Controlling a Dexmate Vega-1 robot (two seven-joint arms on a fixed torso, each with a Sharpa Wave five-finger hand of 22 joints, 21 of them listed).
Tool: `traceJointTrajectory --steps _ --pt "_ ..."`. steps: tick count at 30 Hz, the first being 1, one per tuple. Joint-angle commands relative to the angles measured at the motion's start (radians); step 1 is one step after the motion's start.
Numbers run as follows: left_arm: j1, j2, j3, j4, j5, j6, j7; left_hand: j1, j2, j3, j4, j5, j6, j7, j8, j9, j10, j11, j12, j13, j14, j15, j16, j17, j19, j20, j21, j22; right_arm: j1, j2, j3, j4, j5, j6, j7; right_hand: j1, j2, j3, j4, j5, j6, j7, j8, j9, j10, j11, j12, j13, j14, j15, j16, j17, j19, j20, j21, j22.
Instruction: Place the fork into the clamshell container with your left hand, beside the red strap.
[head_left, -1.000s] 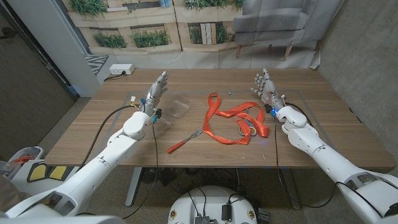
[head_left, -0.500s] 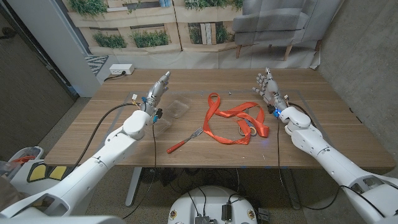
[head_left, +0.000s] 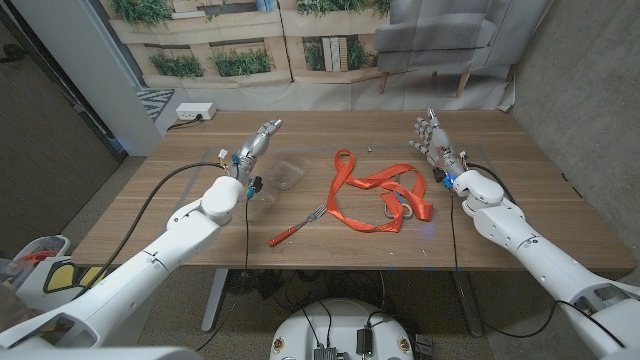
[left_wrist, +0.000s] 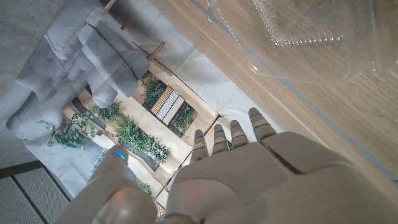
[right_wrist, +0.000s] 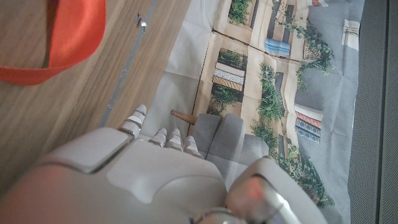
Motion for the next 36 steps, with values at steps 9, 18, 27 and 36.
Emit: traceJointTrajectory --steps 9,18,27,36 --pt "0.024 0.053 0.030 -0.137 0.186 0.190 0.102 0.011 0.000 -0.002 -0.014 -0.003 0.002 -0.002 -0.002 0.003 0.034 -0.005 0.018 0.007 0.005 -0.002 0.007 0.000 0.004 0.001 0.006 0.002 -0.038 -0.020 0.013 -0.049 0.002 -0.006 -0.027 0.010 0.001 0.001 -0.006 -0.002 0.005 -0.002 0.007 0.001 0.000 -0.001 0.001 0.001 0.002 -0.007 -0.001 0.001 0.006 0.003 0.000 0.005" --pt "0.033 0.063 0.044 -0.165 0.265 0.235 0.126 0.034 0.044 0.017 -0.027 0.001 0.027 -0.005 0.005 0.004 0.074 -0.050 0.030 0.010 0.029 -0.026 0.013 -0.001 0.020 -0.003 0.010 0.002 -0.038 -0.017 0.011 -0.045 0.003 -0.004 -0.024 0.011 0.002 0.000 -0.007 -0.003 0.006 -0.004 0.007 0.001 0.003 -0.003 0.001 0.002 0.005 -0.007 0.000 0.001 0.009 0.002 0.001 0.005" --pt "0.053 0.076 0.046 -0.188 0.328 0.260 0.147 0.042 0.030 0.011 -0.046 -0.005 0.035 -0.005 0.005 0.005 0.112 -0.080 0.041 0.011 0.049 -0.030 0.016 -0.001 0.030 0.003 0.011 0.001 -0.026 -0.013 0.003 -0.030 0.001 -0.013 -0.017 0.012 0.003 0.000 -0.007 -0.003 0.008 -0.004 0.007 0.002 0.003 -0.004 0.001 0.002 0.006 -0.005 0.000 0.001 0.011 0.003 0.001 0.005" --pt "0.062 0.104 0.049 -0.212 0.377 0.277 0.125 0.059 0.041 0.019 -0.060 -0.005 0.024 -0.015 -0.001 0.005 0.109 -0.069 0.037 0.012 0.043 -0.034 0.012 -0.001 0.024 0.003 0.008 0.001 -0.009 0.000 -0.008 -0.006 -0.006 -0.013 -0.009 0.011 0.004 -0.001 -0.007 -0.004 0.009 -0.005 0.007 0.002 0.004 -0.004 0.000 0.002 0.007 -0.002 0.000 0.001 0.011 0.003 0.001 0.005"
